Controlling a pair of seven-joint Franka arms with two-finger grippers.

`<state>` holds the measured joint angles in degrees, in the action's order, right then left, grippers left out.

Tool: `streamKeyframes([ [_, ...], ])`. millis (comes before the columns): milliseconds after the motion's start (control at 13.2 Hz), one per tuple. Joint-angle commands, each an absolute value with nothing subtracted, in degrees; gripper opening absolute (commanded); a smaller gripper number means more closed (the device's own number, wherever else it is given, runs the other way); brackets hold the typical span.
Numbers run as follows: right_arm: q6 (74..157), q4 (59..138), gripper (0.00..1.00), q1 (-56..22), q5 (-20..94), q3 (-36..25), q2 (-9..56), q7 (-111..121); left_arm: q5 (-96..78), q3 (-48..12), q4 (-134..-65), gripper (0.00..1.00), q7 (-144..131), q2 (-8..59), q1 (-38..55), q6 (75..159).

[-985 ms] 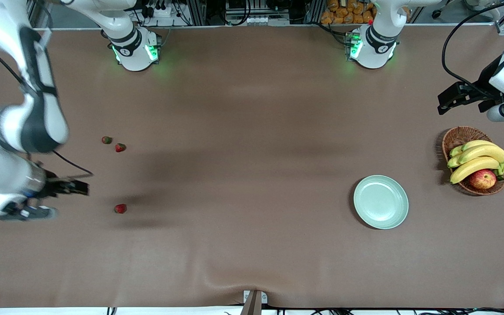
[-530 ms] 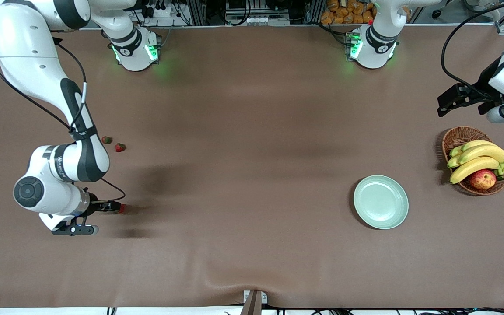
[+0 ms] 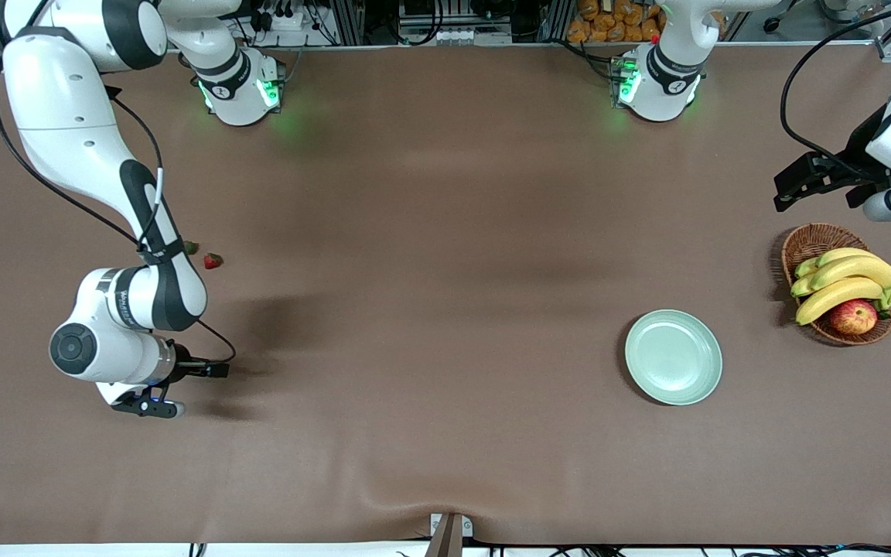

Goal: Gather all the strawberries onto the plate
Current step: 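Lower the right gripper onto the lone strawberry and grasp it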

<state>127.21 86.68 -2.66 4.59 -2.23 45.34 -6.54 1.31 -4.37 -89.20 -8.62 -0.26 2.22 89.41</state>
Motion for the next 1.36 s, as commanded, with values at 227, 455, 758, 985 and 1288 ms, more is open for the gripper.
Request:
streamKeyframes([
  [227, 127.09, 85.43, 0.46, -2.46, 5.36, -2.2, 46.58, -6.86, 1.41, -4.39, -88.77, 1.0, -7.21, -0.97, 1.93, 86.75],
  [455, 126.91, 85.43, 0.0, -2.37, 5.27, -2.2, 46.5, -6.42, 1.67, -4.04, -88.77, 1.0, -5.28, -0.88, 1.76, 85.96],
  [758, 126.83, 85.17, 0.0, -2.55, 5.19, -2.2, 46.32, -4.32, 1.58, -4.04, -88.77, 1.0, -5.27, -0.88, 1.85, 85.43],
  [985, 125.95, 83.85, 0.0, -4.65, 5.27, 1.83, 44.92, -2.29, 1.32, -4.31, -89.03, 1.0, -5.27, -0.88, 1.93, 85.43],
  [1288, 124.98, 82.62, 0.0, -5.18, 5.19, 13.68, 45.09, -2.64, 0.7, -4.48, -88.86, 1.0, -5.8, 0.43, 2.54, 87.18],
])
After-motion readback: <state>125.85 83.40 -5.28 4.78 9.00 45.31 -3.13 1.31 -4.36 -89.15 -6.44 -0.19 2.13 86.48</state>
